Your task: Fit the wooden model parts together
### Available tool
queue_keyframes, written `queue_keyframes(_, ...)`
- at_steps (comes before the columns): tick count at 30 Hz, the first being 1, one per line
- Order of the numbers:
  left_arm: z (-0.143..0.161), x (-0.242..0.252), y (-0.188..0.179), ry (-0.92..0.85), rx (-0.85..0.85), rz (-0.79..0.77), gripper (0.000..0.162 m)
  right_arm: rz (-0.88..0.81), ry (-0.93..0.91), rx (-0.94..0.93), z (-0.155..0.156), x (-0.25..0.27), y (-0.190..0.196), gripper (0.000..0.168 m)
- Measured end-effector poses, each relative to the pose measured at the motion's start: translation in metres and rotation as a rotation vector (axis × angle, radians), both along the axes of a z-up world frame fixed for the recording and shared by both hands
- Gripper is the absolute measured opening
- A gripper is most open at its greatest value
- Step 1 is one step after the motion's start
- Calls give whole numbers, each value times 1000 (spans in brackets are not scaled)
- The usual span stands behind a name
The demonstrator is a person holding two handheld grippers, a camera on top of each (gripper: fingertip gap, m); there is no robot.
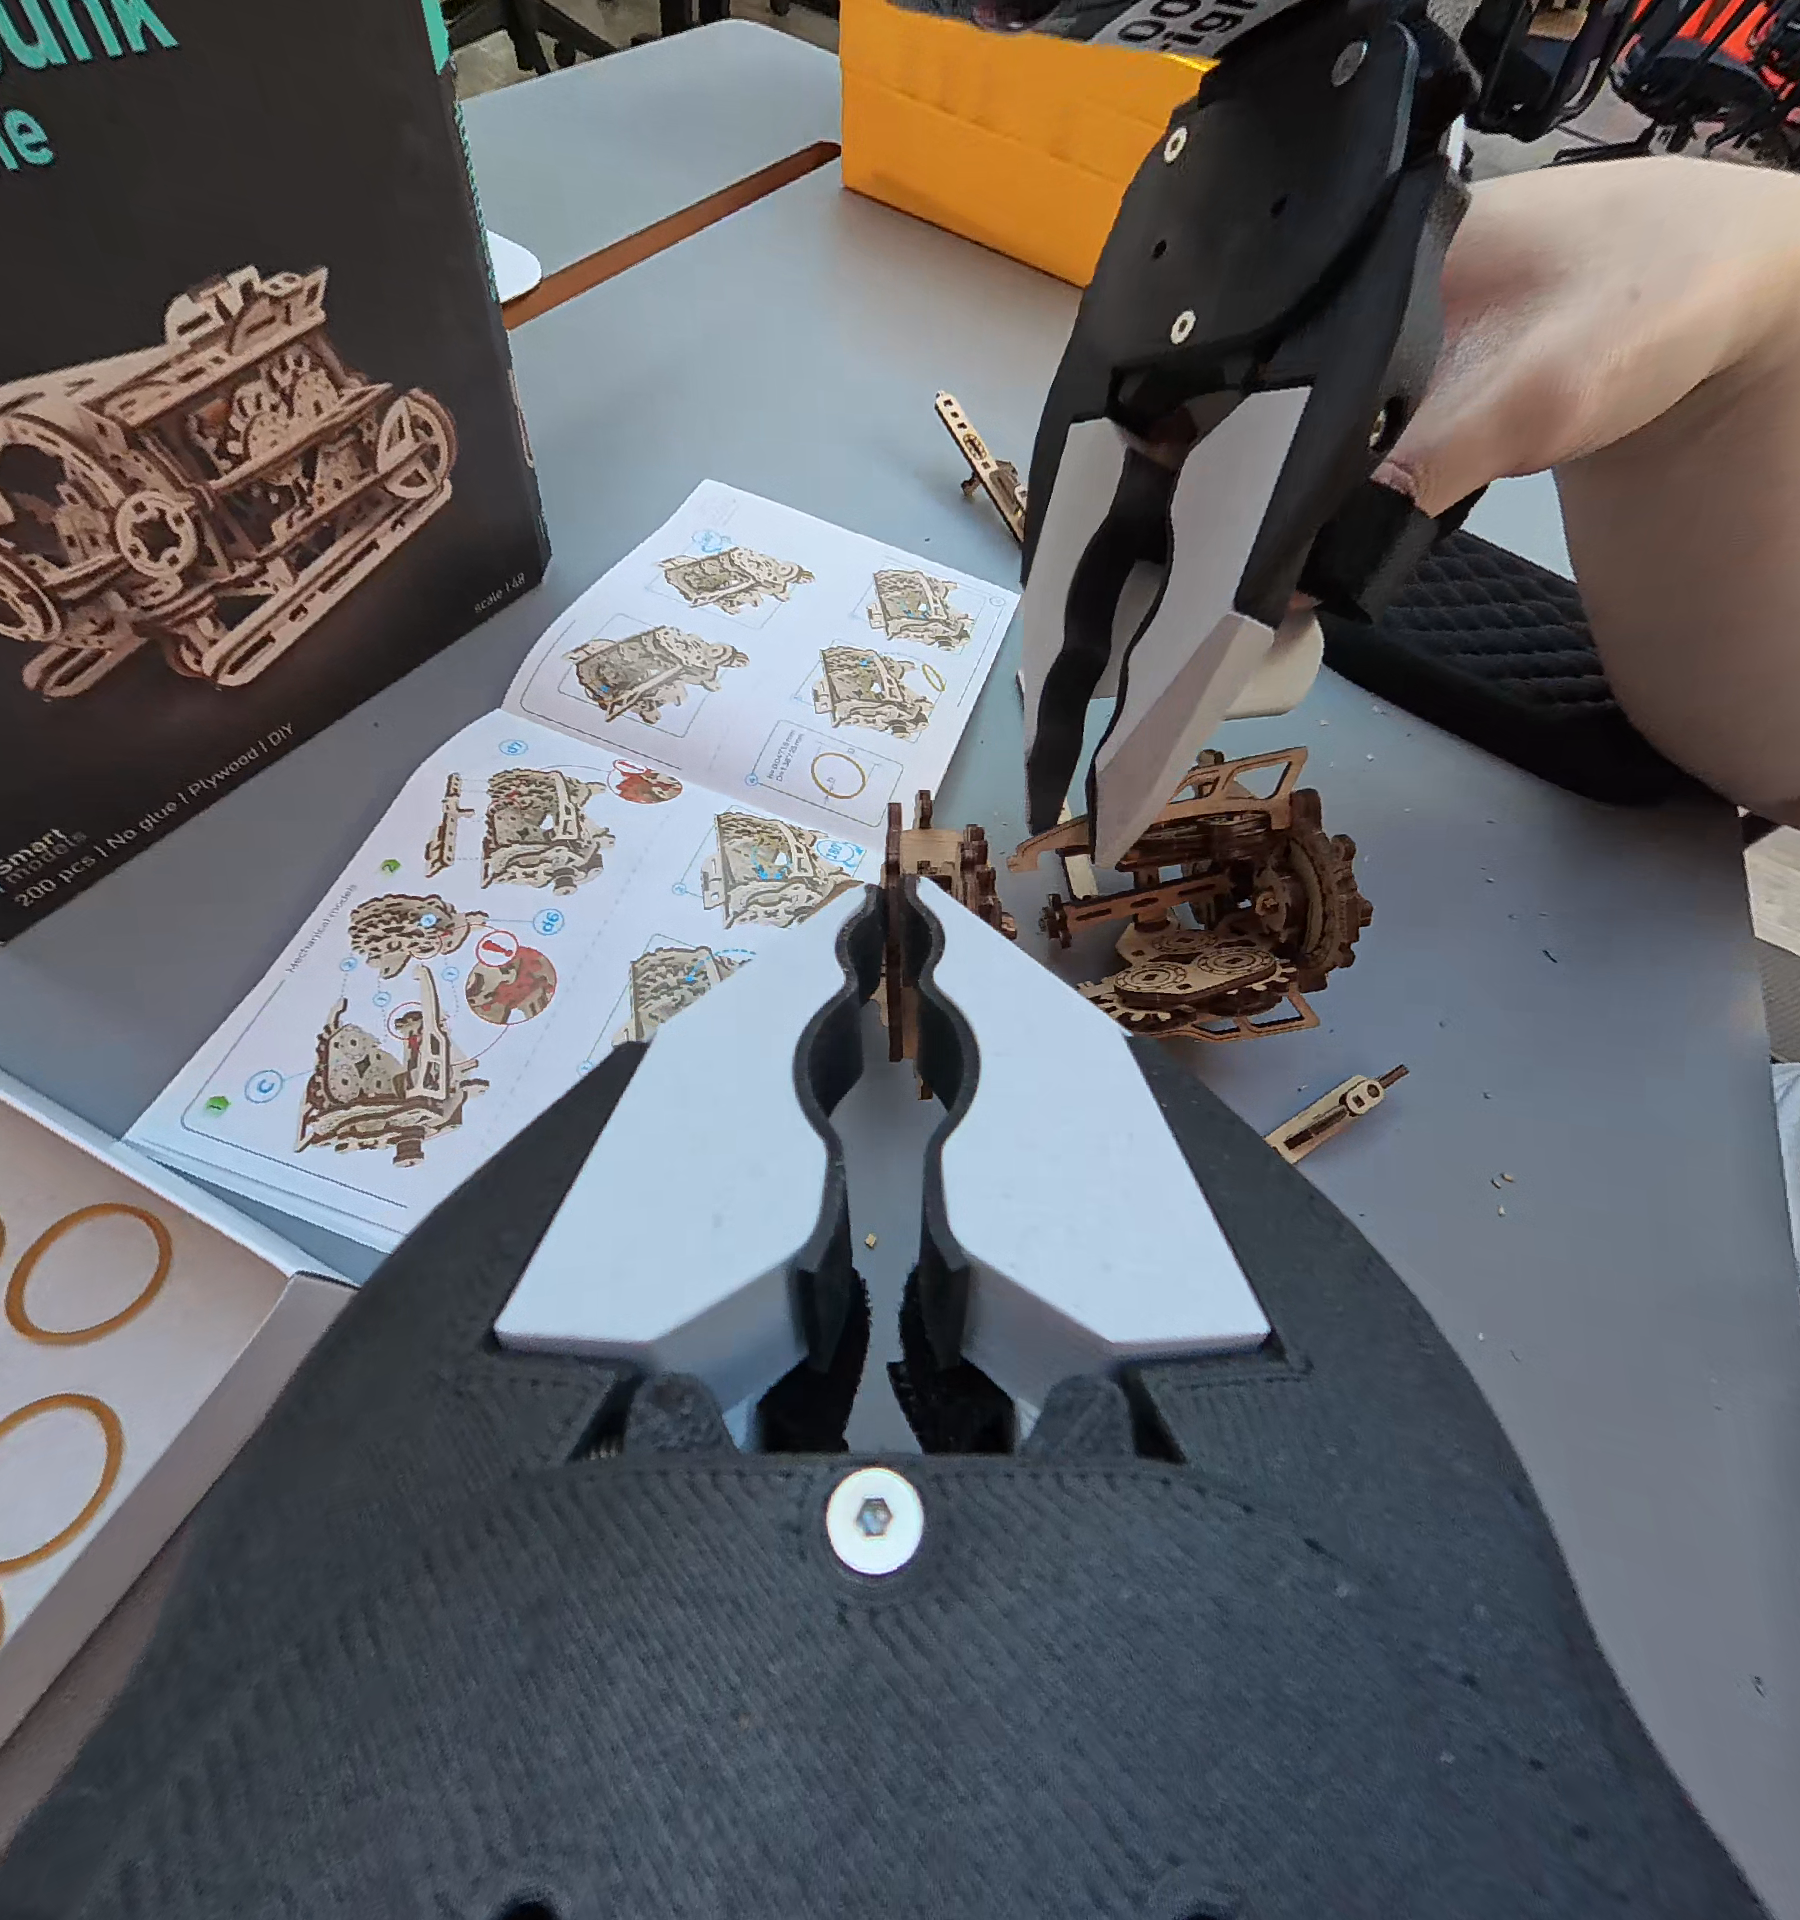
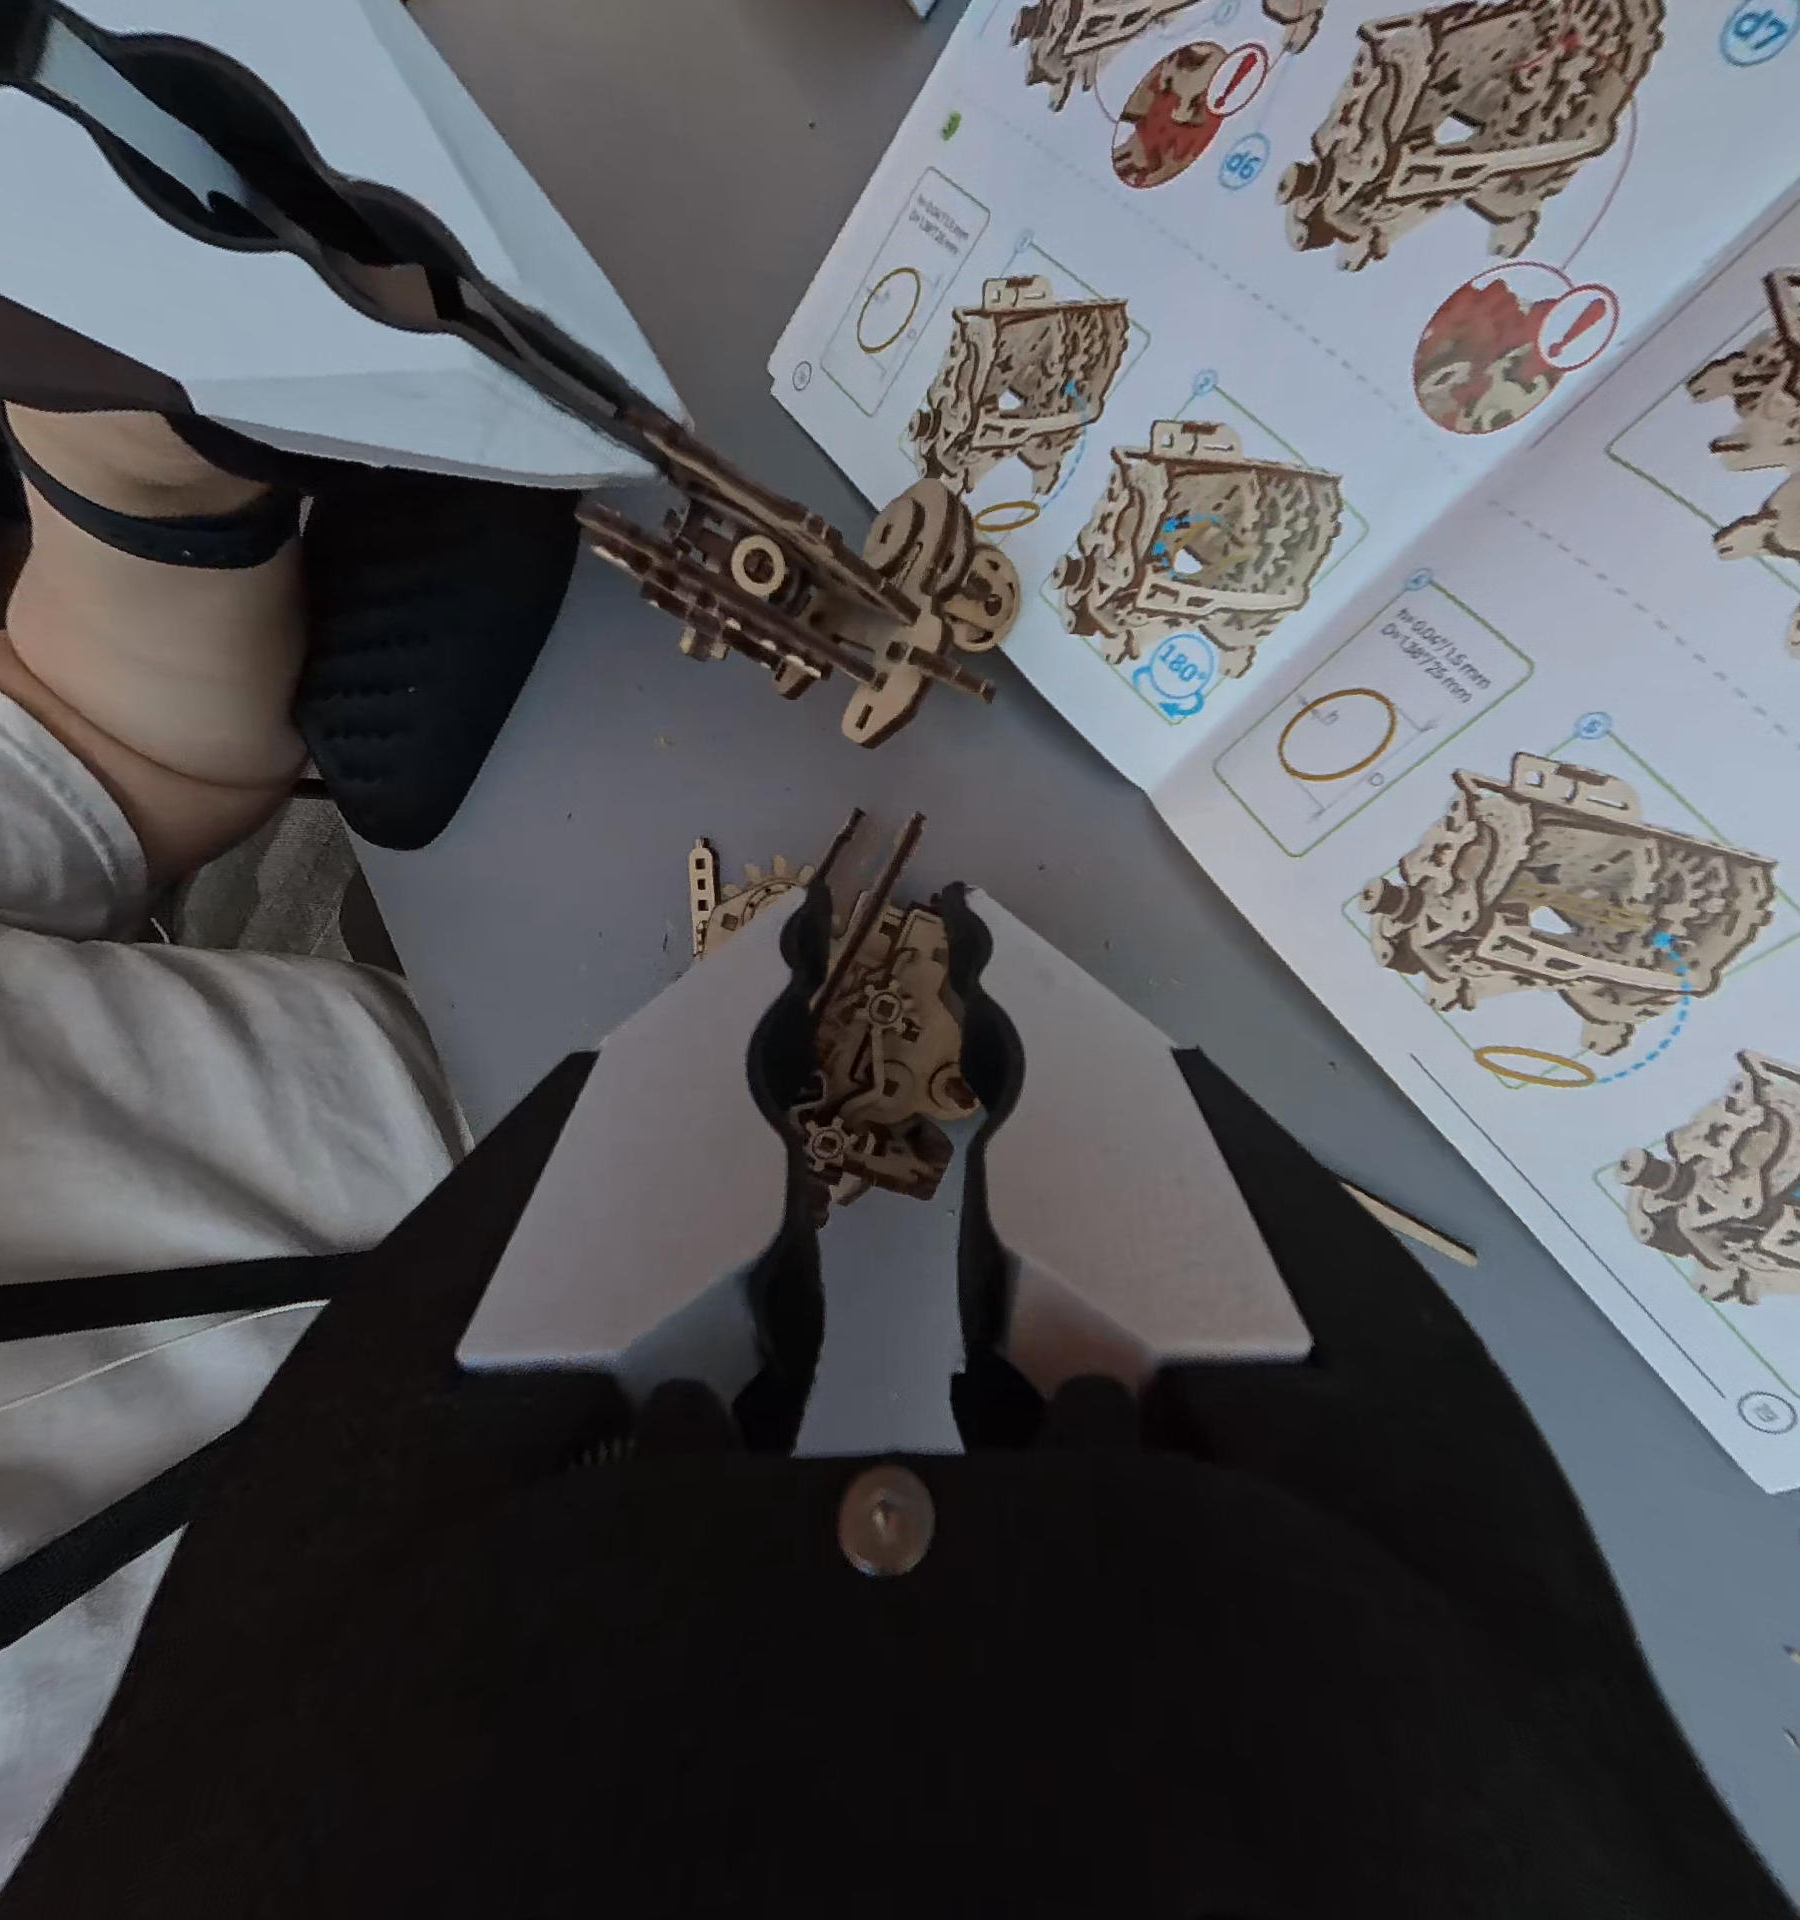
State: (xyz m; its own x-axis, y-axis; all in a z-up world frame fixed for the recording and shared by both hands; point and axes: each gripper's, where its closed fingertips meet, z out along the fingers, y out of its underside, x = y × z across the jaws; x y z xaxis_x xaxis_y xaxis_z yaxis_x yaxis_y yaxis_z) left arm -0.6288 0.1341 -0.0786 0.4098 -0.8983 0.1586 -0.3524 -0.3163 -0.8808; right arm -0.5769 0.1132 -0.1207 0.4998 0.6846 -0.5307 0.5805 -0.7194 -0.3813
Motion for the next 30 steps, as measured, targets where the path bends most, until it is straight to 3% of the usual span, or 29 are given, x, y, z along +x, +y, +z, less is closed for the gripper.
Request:
queue_keyframes(2, -1, -1, 1, -8, -4, 2, 0, 16, 12, -8, 1, -3, -3, 9)
queue_keyframes(6, 3, 1, 0, -71, -31, -8, 0, 38, 58, -9, 5, -5, -7, 5)
queue_keyframes(10, 4, 4, -2, -122, -39, -26, 0, 23, 236, 7, 27, -5, -15, 1)
queue_keyframes(16, 6, 15, -11, -84, 104, -38, 0, -66, 455, 74, 42, 3, -11, 1)
queue_keyframes(21, 9, 26, -16, -13, 245, -6, 0, -100, 491, 67, 42, 3, -8, 1)
queue_keyframes(30, 9, 29, -11, -73, 206, 51, 0, -135, 524, 15, 39, 3, -7, 1)
